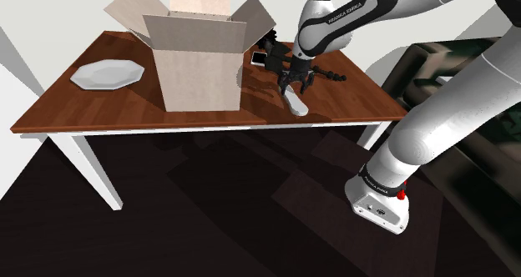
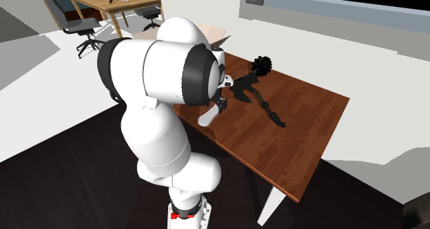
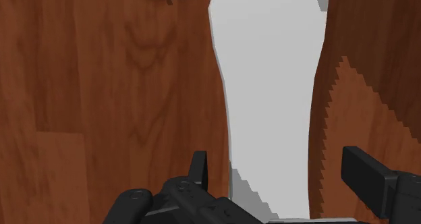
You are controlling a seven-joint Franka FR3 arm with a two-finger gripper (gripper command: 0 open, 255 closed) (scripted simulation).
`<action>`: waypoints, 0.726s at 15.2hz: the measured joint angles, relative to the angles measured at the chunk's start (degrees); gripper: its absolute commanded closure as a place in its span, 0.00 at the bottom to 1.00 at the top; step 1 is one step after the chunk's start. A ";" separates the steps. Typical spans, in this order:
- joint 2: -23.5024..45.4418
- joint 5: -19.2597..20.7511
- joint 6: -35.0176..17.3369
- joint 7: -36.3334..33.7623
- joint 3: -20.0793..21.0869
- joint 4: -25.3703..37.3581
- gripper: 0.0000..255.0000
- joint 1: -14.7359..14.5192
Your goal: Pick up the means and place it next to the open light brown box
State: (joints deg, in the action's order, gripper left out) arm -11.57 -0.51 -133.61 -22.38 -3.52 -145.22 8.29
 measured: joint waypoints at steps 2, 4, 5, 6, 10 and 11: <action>0.00 0.00 0.00 0.00 0.00 0.00 0.00 0.00; 0.00 0.00 0.00 0.00 0.00 0.00 0.00 0.00; -0.67 0.06 1.06 -0.02 0.00 0.44 0.00 0.03; -1.75 0.12 2.64 -0.25 0.12 0.98 0.00 -0.01; -4.42 0.36 7.67 -0.23 0.06 3.32 0.00 0.15; -4.52 0.36 7.91 -0.25 0.07 3.45 0.00 0.15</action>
State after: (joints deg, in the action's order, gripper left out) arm -16.09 -0.15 -125.69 -22.63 -3.45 -141.77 8.43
